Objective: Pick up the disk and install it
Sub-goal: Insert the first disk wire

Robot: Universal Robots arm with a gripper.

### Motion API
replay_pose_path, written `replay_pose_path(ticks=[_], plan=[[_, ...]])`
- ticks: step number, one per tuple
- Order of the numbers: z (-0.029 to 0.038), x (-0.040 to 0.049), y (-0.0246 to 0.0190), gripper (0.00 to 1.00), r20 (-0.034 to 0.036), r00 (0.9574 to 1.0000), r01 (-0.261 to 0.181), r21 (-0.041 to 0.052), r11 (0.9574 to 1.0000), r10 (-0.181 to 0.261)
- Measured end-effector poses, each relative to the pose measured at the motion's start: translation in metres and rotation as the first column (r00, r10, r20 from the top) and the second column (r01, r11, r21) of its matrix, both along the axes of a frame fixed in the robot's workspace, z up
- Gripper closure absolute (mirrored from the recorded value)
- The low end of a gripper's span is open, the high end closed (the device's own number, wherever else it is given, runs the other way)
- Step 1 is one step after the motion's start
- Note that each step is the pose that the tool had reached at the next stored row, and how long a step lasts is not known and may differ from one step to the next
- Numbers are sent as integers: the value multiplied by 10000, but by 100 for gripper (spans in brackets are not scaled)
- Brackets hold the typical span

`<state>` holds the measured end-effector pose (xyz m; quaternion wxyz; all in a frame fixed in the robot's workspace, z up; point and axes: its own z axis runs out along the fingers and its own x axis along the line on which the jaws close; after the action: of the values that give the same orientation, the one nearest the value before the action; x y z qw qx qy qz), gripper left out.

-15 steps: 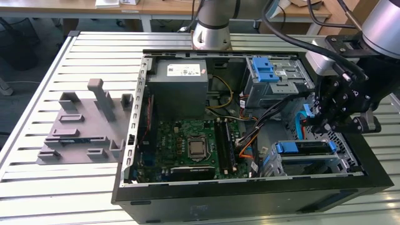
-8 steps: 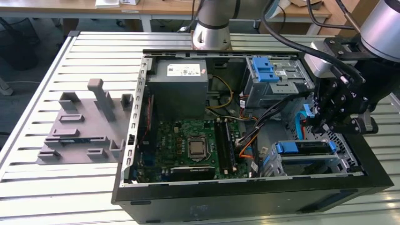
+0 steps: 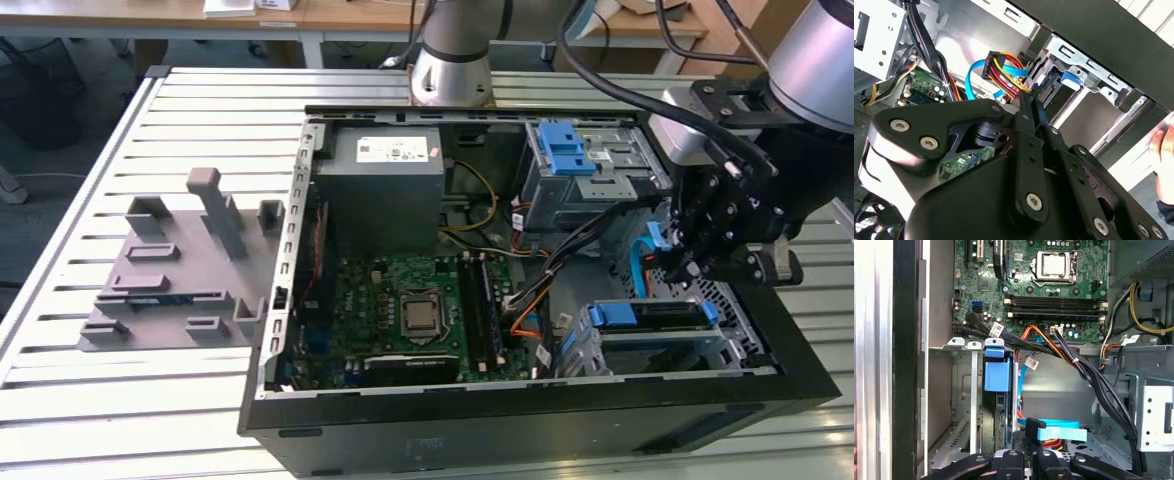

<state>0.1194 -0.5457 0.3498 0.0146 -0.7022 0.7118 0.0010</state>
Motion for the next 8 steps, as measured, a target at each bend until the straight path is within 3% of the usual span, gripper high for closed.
replay_pose_path(ticks=[4, 8], plan=[[-1, 1, 0, 84, -74, 9998, 209, 13, 9998, -209], [-11, 0, -63, 84, -91, 9997, 214, 41, 9998, -214]])
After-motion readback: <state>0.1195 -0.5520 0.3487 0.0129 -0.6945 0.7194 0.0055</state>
